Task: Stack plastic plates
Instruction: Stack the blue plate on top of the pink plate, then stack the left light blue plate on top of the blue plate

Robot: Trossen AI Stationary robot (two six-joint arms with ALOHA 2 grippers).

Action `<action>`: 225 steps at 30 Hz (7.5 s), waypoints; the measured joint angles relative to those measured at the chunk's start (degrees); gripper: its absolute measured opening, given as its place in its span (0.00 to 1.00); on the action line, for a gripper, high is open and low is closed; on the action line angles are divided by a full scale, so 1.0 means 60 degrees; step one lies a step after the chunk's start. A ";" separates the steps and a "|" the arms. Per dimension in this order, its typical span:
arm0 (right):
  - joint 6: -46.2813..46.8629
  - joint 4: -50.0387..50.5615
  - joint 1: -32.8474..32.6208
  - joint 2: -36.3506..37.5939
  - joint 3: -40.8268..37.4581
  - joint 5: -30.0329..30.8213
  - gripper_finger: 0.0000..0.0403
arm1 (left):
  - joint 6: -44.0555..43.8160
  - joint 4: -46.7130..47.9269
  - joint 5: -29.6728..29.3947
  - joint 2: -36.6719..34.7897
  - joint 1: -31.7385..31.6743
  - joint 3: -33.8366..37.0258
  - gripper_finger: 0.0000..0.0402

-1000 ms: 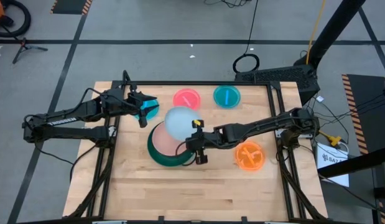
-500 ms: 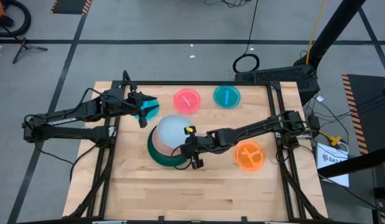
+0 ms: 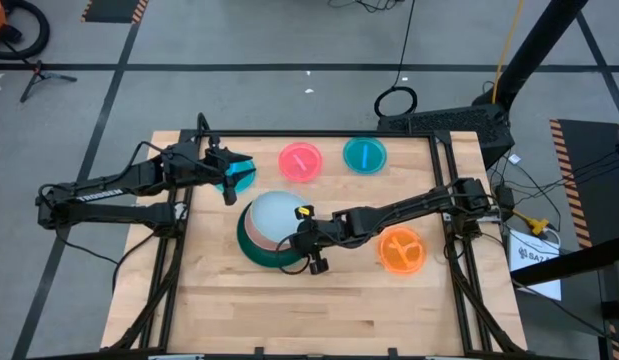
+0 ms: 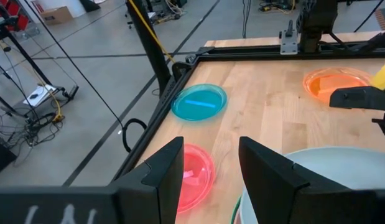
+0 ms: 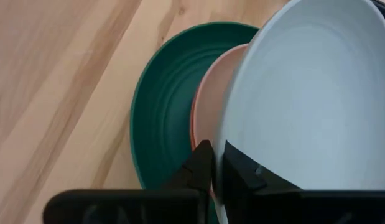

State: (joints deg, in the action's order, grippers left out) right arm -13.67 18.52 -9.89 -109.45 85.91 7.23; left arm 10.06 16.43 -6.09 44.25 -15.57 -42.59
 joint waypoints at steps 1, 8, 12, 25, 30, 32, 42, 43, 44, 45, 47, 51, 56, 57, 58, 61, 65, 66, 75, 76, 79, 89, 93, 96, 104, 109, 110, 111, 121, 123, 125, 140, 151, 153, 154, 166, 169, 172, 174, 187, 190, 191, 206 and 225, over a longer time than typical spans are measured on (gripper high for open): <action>-0.0100 -0.0006 0.0000 0.0000 0.0000 -0.0012 0.04 | -0.0051 0.0000 0.0000 -0.0003 0.0000 0.0000 0.40; -0.0319 0.0007 0.0000 0.0000 0.0000 -0.0009 0.04 | -0.0649 0.0165 0.0000 0.0000 0.0008 0.0000 0.40; -0.0421 0.0007 0.0004 0.0004 0.0000 -0.0005 0.08 | -0.1043 0.0465 0.0000 0.0000 0.0076 0.0000 0.40; -0.0430 0.0158 0.0007 0.0018 0.0000 0.0026 0.37 | -0.2288 0.1000 -0.0001 0.0000 0.0985 0.0000 0.40; -0.0412 0.1018 0.0028 0.0050 0.0000 0.0103 0.39 | -0.2766 0.1257 -0.0006 0.0000 0.1317 0.0000 0.40; -0.0341 0.1493 0.0042 0.0088 0.0000 0.0437 0.39 | -0.2977 0.1351 -0.0069 0.0044 0.1433 0.0000 0.40; 0.0440 0.3340 0.0371 0.0889 -0.0221 0.0778 0.33 | -0.3851 0.1320 -0.0836 0.1137 0.1761 0.0004 0.40; 0.0431 0.3268 0.0392 0.1035 -0.0364 0.0782 0.33 | -0.3931 0.1351 -0.0869 0.1278 0.1759 0.0001 0.40; 0.0430 0.3145 0.0402 0.1184 -0.0523 0.0781 0.32 | -0.3964 0.1395 -0.0946 0.1429 0.1752 0.0004 0.40; 0.0430 0.3003 0.0418 0.1333 -0.0712 0.0782 0.32 | -0.3991 0.1392 -0.1039 0.1605 0.1741 0.0004 0.40; 0.0425 0.2619 0.0467 0.1697 -0.1170 0.0782 0.31 | -0.4046 0.1387 -0.1122 0.1897 0.1729 0.0004 0.40; 0.0226 0.1496 0.0596 0.2509 -0.2172 0.0781 0.30 | -0.4186 0.1419 -0.1229 0.2483 0.1690 0.0004 0.40; -0.0171 0.0573 0.0932 0.3565 -0.3106 0.0784 0.30 | -0.4547 0.1526 -0.1253 0.3097 0.1291 0.0003 0.40; -0.0174 0.0464 0.1013 0.3791 -0.3208 0.0782 0.30 | -0.4669 0.1648 -0.1249 0.3196 0.1161 -0.0013 0.40; -0.0160 0.0423 0.1092 0.3993 -0.3299 0.0782 0.30 | -0.4792 0.1919 -0.1249 0.3310 0.1022 -0.0077 0.40; -0.0104 0.0384 0.1302 0.4527 -0.3521 0.0800 0.30 | -0.5011 0.2751 -0.1253 0.3631 0.0543 -0.0380 0.40; -0.0096 0.0262 0.1471 0.5102 -0.3825 0.0777 0.30 | -0.4756 0.3597 -0.1250 0.4022 -0.0256 -0.0810 0.40; -0.0092 0.0259 0.1518 0.5219 -0.3886 0.0781 0.30 | -0.4654 0.3773 -0.1253 0.4105 -0.0491 -0.0919 0.40; 0.0450 0.0306 0.1741 0.5967 -0.4263 0.0784 0.30 | -0.3203 0.4635 -0.0991 0.5168 -0.3176 -0.1731 0.40; 0.0536 0.0306 0.1745 0.6054 -0.4376 0.0785 0.30 | -0.3130 0.4634 -0.0994 0.5326 -0.3493 -0.1763 0.40; 0.0526 0.0012 0.1753 0.6160 -0.4654 0.0785 0.30 | -0.2964 0.4670 -0.0991 0.5864 -0.4367 -0.1860 0.40; 0.0294 0.0197 0.1916 0.6156 -0.4728 0.0773 0.30 | -0.2076 0.4588 -0.0722 0.7319 -0.6077 -0.1883 0.40; 0.0401 0.0247 0.1912 0.6149 -0.4728 0.0774 0.30 | -0.1883 0.4434 -0.0659 0.7509 -0.6421 -0.1883 0.40; 0.0410 0.0244 0.1916 0.6149 -0.4728 0.0774 0.30 | -0.1872 0.4377 -0.0646 0.7659 -0.6688 -0.1883 0.40; 0.0488 0.0244 0.1912 0.6149 -0.4728 0.0774 0.30 | -0.1774 0.4211 -0.0114 0.7920 -0.6947 -0.1894 0.40; 0.0594 0.0245 0.1912 0.6149 -0.4727 0.0774 0.30 | -0.1974 0.4222 0.0138 0.7923 -0.6947 -0.1894 0.40; 0.0594 0.0245 0.1912 0.6149 -0.4725 0.0774 0.30 | -0.2028 0.4230 0.0138 0.7923 -0.6932 -0.1894 0.40; 0.0594 0.0250 0.1912 0.6149 -0.4725 0.0774 0.30 | -0.2058 0.4251 0.0135 0.7923 -0.6888 -0.1894 0.40; 0.0565 0.0255 0.1912 0.6149 -0.4725 0.0774 0.30 | -0.2298 0.4298 0.0280 0.7923 -0.5765 -0.1894 0.40; 0.0565 0.0255 0.1912 0.6149 -0.4725 0.0774 0.30 | -0.2300 0.4310 0.0326 0.7923 -0.5507 -0.1894 0.40; 0.0565 0.0259 0.1912 0.6149 -0.4725 0.0774 0.30 | -0.2309 0.4354 0.0321 0.7923 -0.5303 -0.1894 0.40; 0.0565 0.0273 0.1912 0.6149 -0.4721 0.0774 0.30 | -0.2302 0.4383 0.0266 0.8565 -0.4794 -0.1894 0.40; 0.0565 0.0278 0.1909 0.6149 -0.4721 0.0774 0.30 | -0.2359 0.3539 0.0255 0.8994 -0.4790 -0.1898 0.40; 0.0561 0.0277 0.1909 0.6149 -0.4721 0.0774 0.30 | -0.2415 0.3307 0.0255 0.9006 -0.4790 -0.1898 0.40; 0.0561 0.0280 0.1909 0.6149 -0.4721 0.0774 0.30 | -0.2415 0.3238 0.0255 0.9009 -0.4790 -0.1898 0.40; 0.0561 0.0279 0.1909 0.6149 -0.4721 0.0774 0.30 | -0.1511 0.3526 0.0262 0.8740 -0.5356 -0.1893 0.40; 0.0561 0.0277 0.1909 0.6149 -0.4721 0.0778 0.30 | -0.1443 0.3561 0.0262 0.8759 -0.5881 -0.1988 0.40; 0.0564 0.0277 0.1909 0.6149 -0.4721 0.0778 0.30 | -0.1266 0.3558 0.0259 0.8754 -0.6350 -0.2170 0.40; 0.0561 0.0277 0.1909 0.6149 -0.4721 0.0780 0.30 | -0.1260 0.3600 0.0262 0.8754 -0.6629 -0.2347 0.40; 0.0561 0.0269 0.1909 0.6149 -0.4721 0.0782 0.30 | -0.1267 0.3543 0.0262 0.8750 -0.7595 -0.2707 0.40; 0.0561 0.0266 0.1909 0.6149 -0.4721 0.0782 0.30 | -0.1245 0.3589 0.0263 0.8750 -0.7605 -0.2707 0.40; 0.0561 0.0266 0.1909 0.6149 -0.4721 0.0782 0.30 | -0.1222 0.3608 0.0264 0.8750 -0.7599 -0.2710 0.40; 0.0561 0.0266 0.1909 0.6149 -0.4721 0.0782 0.30 | -0.0972 0.3825 0.0270 0.8750 -0.7581 -0.2696 0.40; 0.0561 0.0268 0.1909 0.6149 -0.4721 0.0782 0.30 | -0.1199 0.3817 0.0273 0.8750 -0.7568 -0.2688 0.40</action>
State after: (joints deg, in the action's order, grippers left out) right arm -10.31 20.13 1.56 -72.55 57.58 11.92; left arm 2.87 39.33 -4.45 96.75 -60.98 -58.72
